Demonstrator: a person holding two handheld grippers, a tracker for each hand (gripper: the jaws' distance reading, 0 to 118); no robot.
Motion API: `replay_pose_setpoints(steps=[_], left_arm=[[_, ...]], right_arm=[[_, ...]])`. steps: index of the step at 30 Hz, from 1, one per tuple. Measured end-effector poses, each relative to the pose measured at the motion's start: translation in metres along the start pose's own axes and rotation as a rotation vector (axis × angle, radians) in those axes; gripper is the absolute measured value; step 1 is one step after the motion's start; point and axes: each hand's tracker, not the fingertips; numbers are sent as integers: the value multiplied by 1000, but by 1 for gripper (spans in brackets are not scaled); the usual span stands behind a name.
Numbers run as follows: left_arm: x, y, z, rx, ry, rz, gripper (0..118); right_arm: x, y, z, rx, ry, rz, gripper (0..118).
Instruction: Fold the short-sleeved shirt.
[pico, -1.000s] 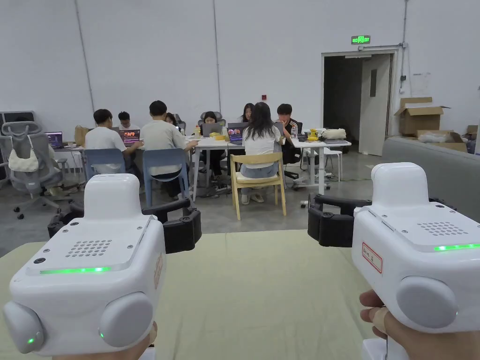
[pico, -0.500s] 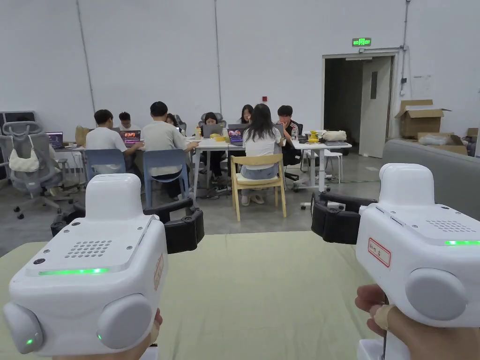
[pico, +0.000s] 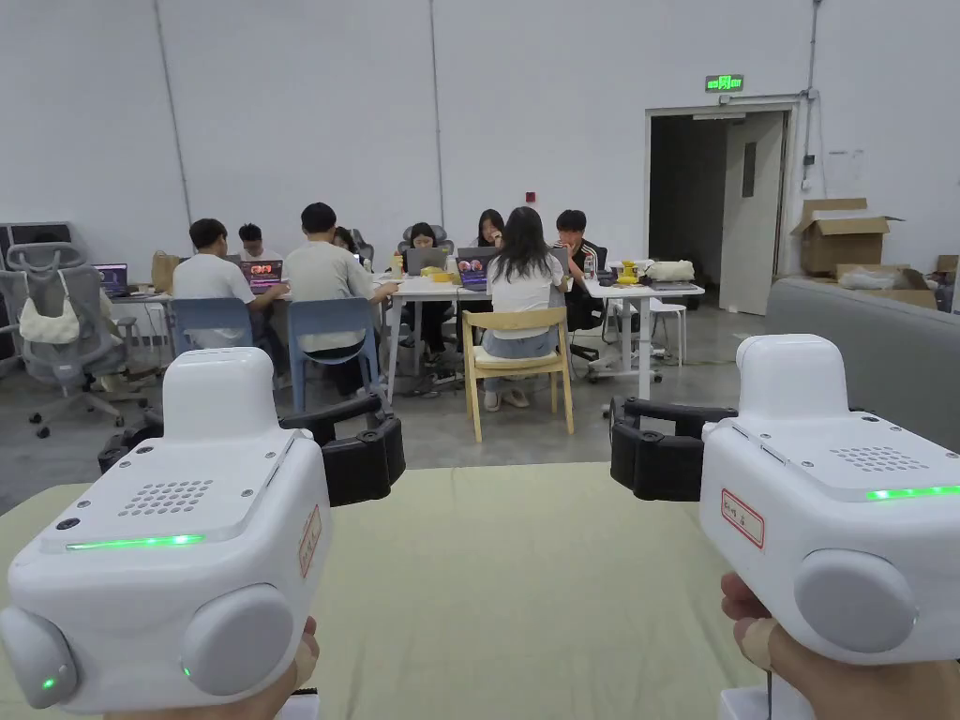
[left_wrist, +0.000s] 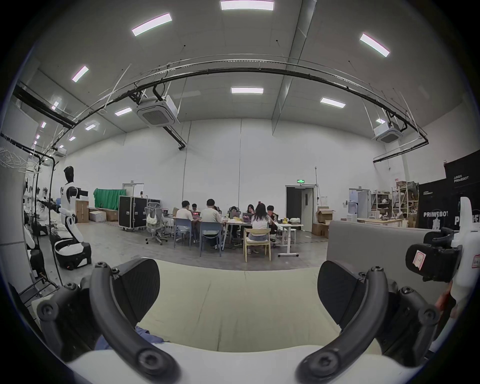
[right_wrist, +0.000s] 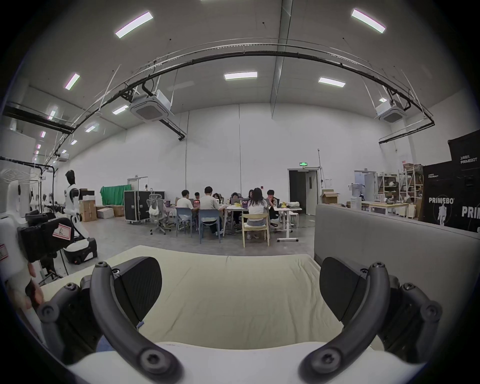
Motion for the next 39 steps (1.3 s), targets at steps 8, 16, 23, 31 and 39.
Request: replay_pose_setpoints(steps=[8, 16, 23, 31, 39], left_arm=[[6, -3, 2, 1, -14, -22, 118], [4, -2, 2, -4, -10, -14, 118], [5, 0, 2, -5, -5, -17, 118], [6, 0, 3, -27, -8, -22, 118], [15, -7, 11, -38, -50, -47, 9]], right_arm=[[0, -2, 1, -2, 9, 5, 118], [2, -1, 0, 0, 6, -4, 118], [3, -1, 0, -2, 14, -13, 118], [1, -1, 3, -19, 12, 2, 118], [-2, -17, 9, -41, 49, 59, 5]])
